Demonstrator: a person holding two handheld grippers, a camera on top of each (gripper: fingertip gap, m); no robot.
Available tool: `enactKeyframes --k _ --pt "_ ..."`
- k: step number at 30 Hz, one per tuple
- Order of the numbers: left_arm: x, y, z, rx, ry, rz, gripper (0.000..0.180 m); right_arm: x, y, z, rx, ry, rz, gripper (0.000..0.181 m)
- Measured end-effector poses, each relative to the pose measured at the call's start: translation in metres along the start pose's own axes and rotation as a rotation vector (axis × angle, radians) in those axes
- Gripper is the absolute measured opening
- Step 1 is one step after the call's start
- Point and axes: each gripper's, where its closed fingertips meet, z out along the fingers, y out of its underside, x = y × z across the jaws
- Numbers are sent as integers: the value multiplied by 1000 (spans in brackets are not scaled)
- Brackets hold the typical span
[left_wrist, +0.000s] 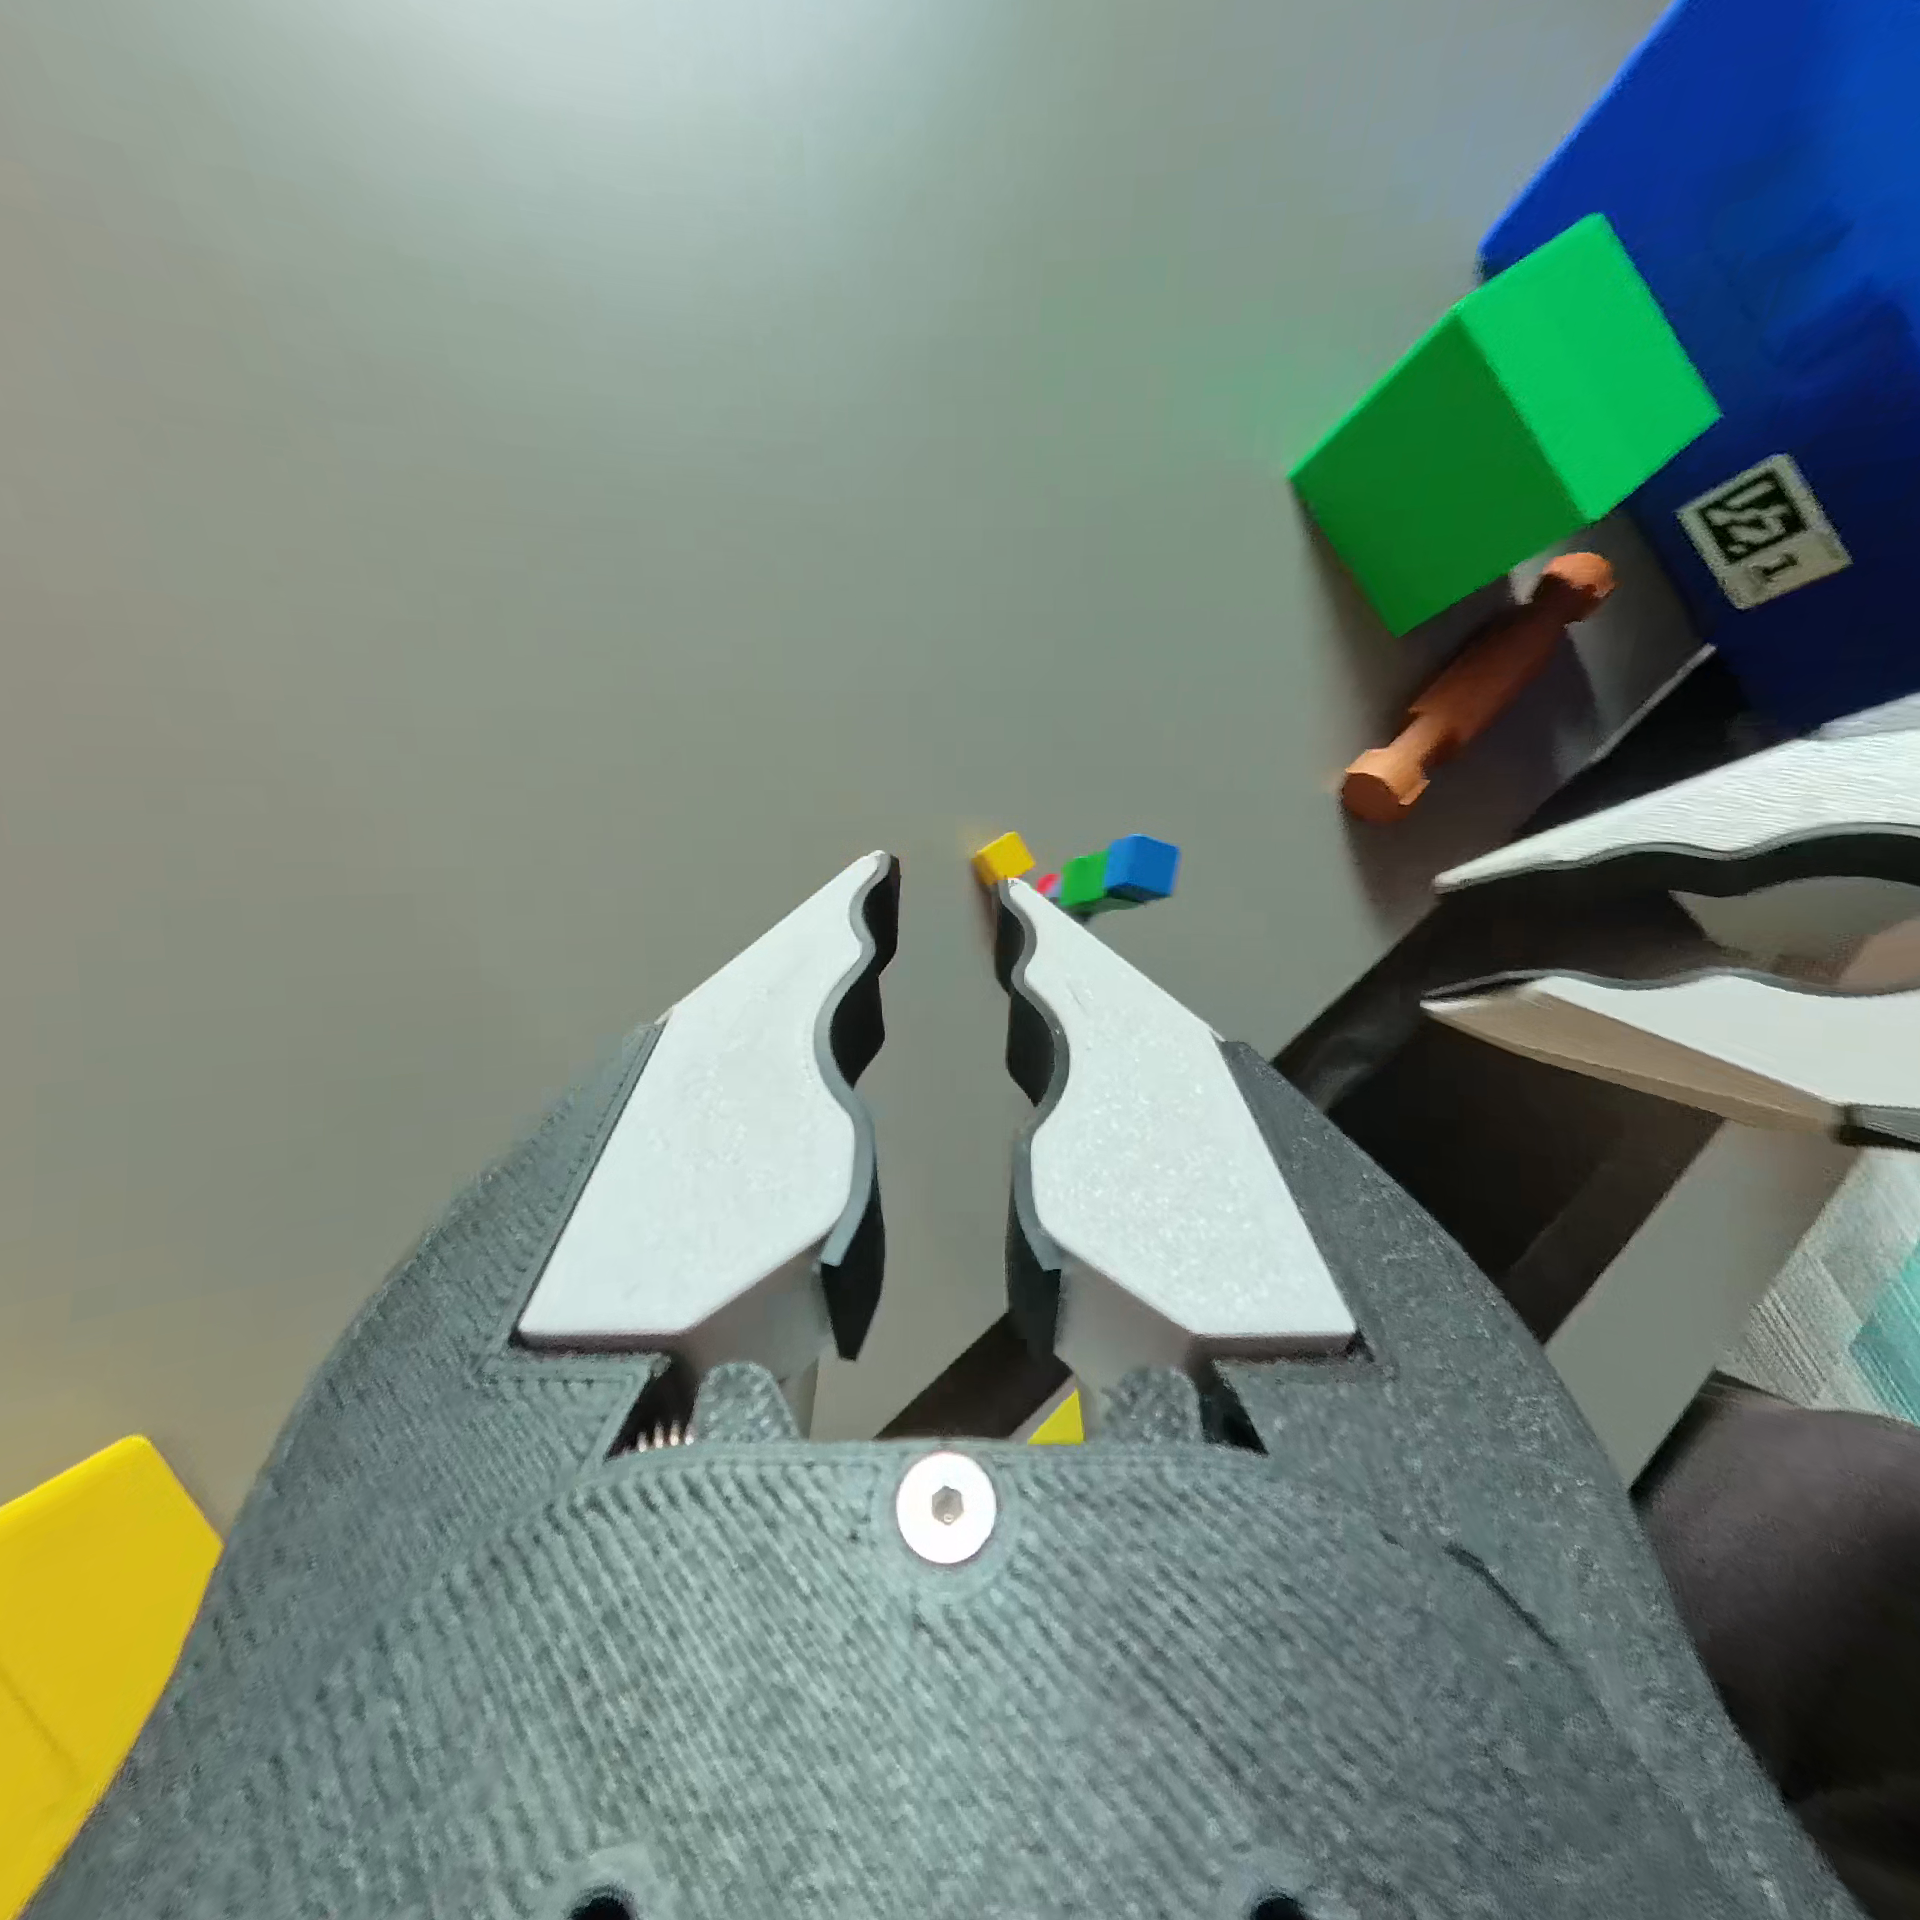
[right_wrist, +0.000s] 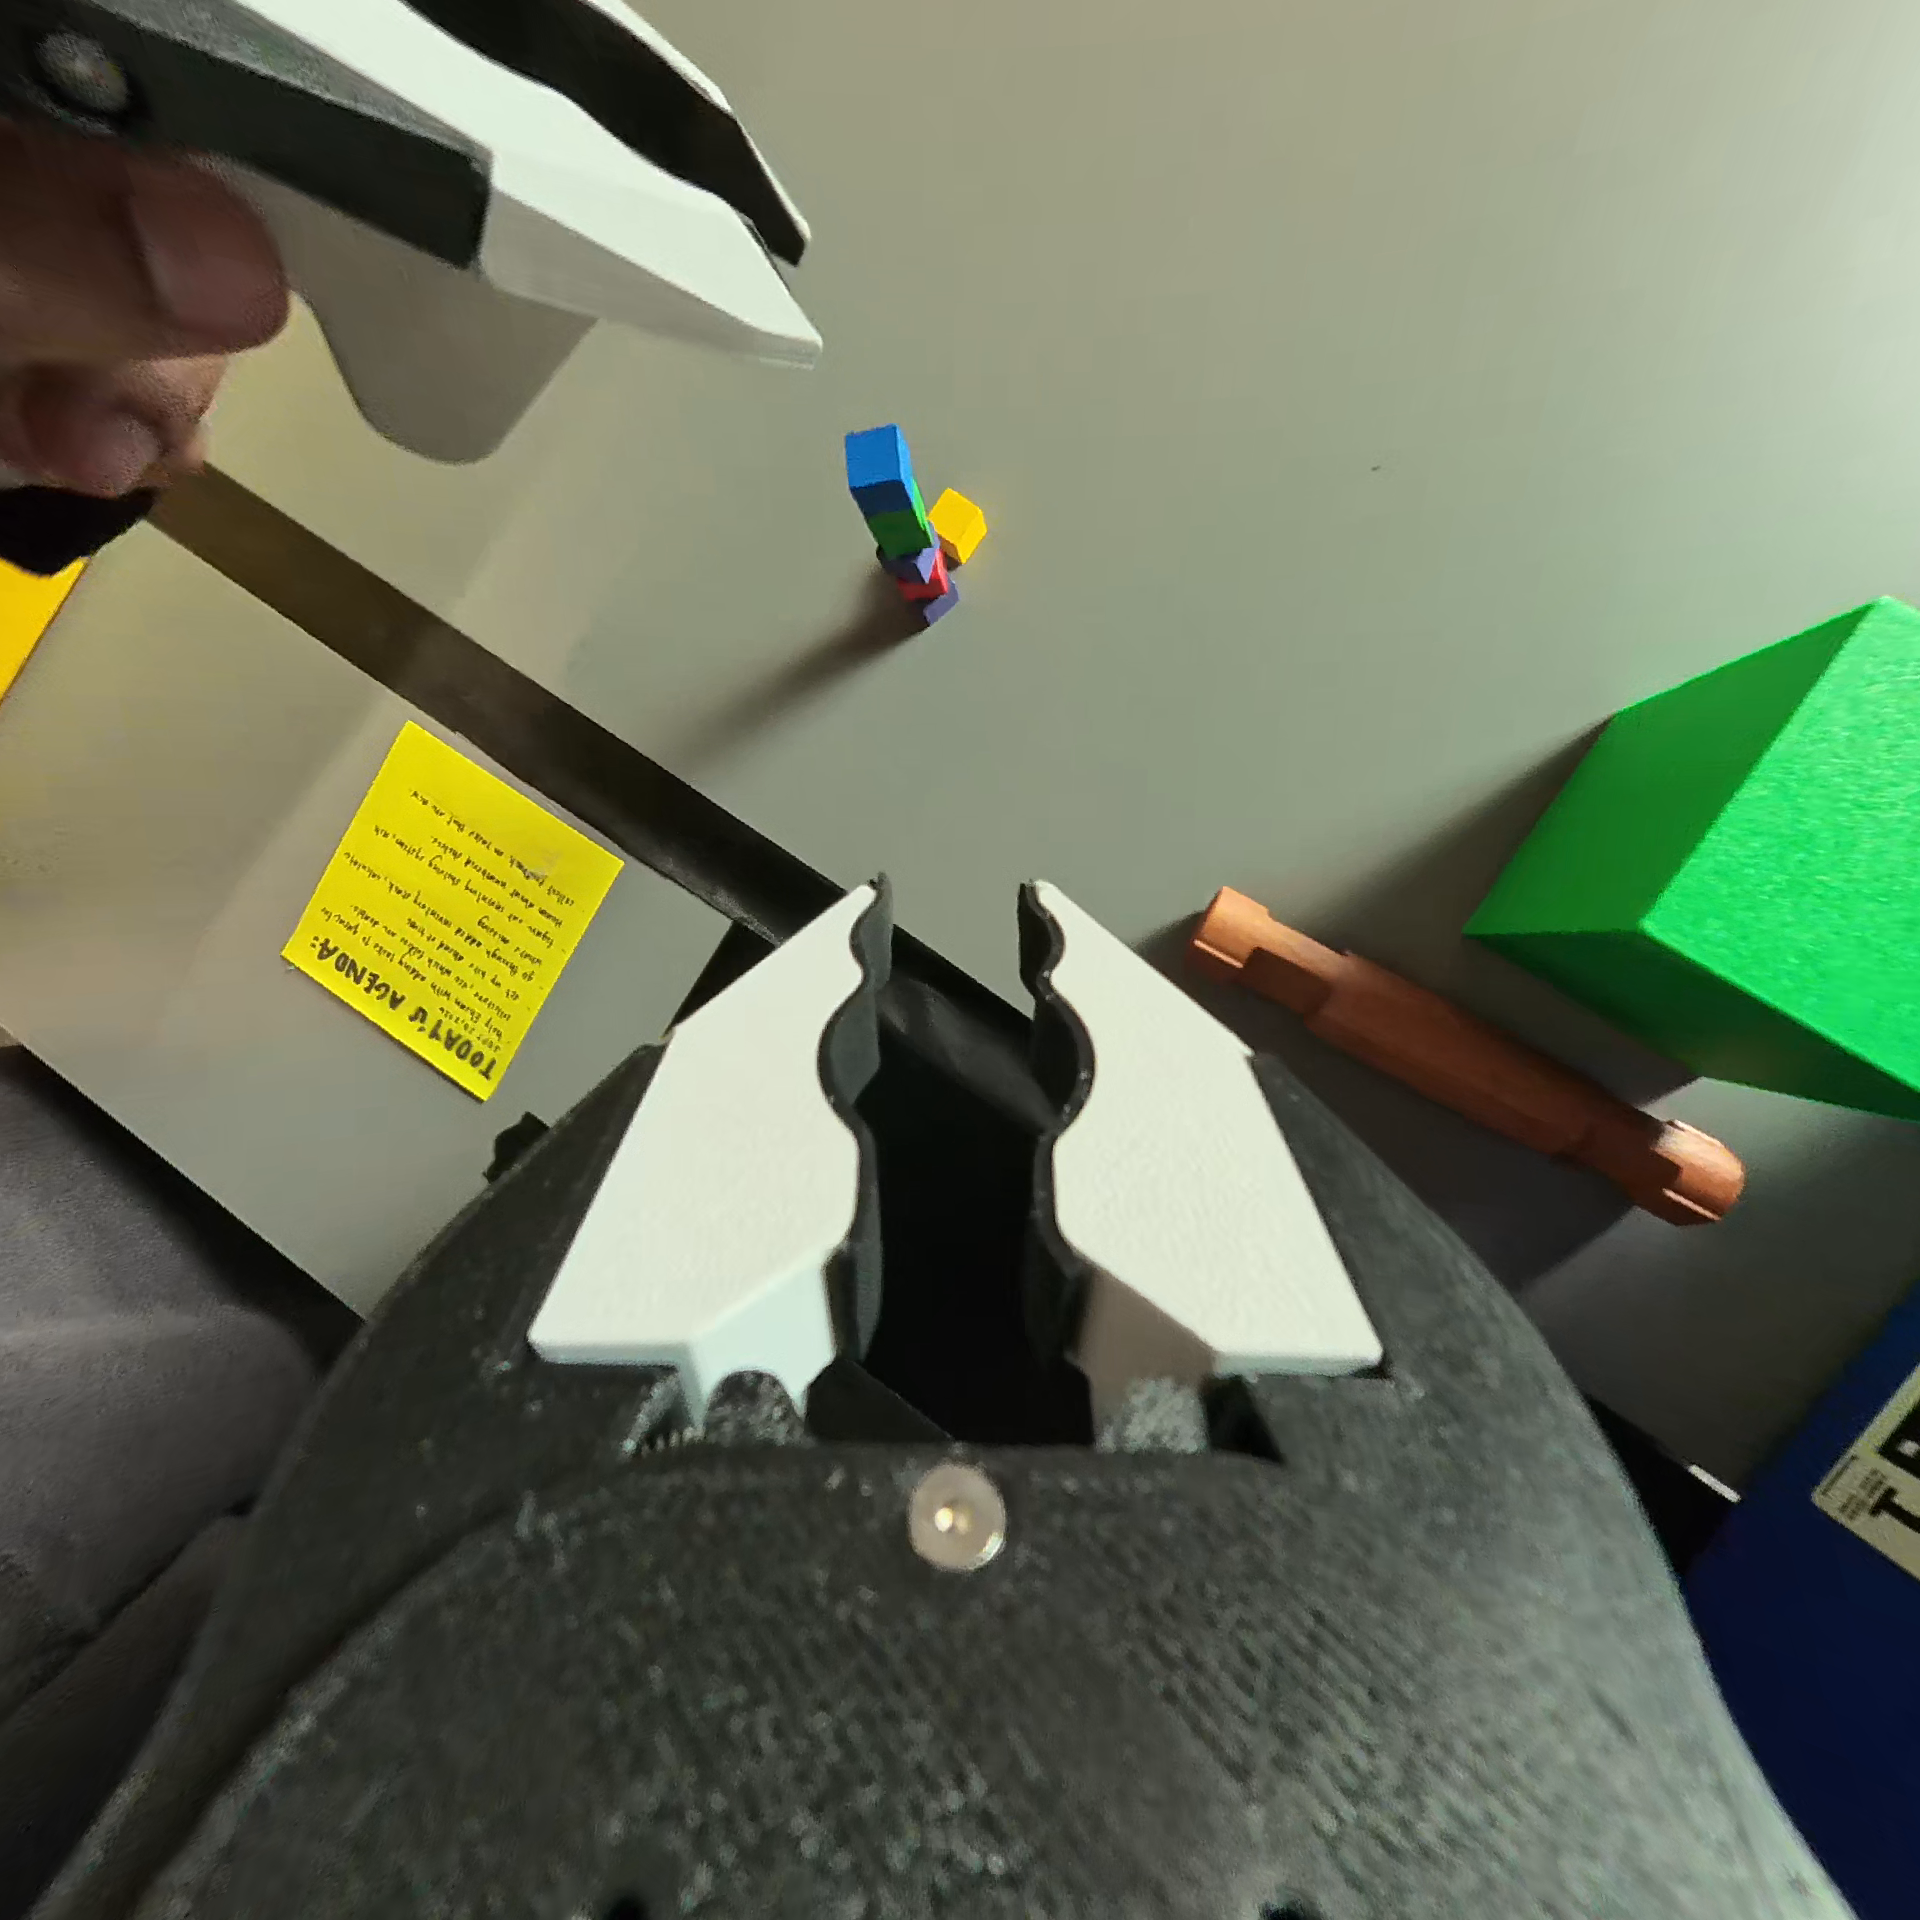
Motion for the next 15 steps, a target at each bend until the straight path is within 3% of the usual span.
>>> enactKeyframes --k 7,15 --pt "-18 16 36 -134 -1 112 15 10 8 -12 4 21 21 23" --pt "-2 17 47 -181 123 267 15 15 21 -21 6 27 51 22"
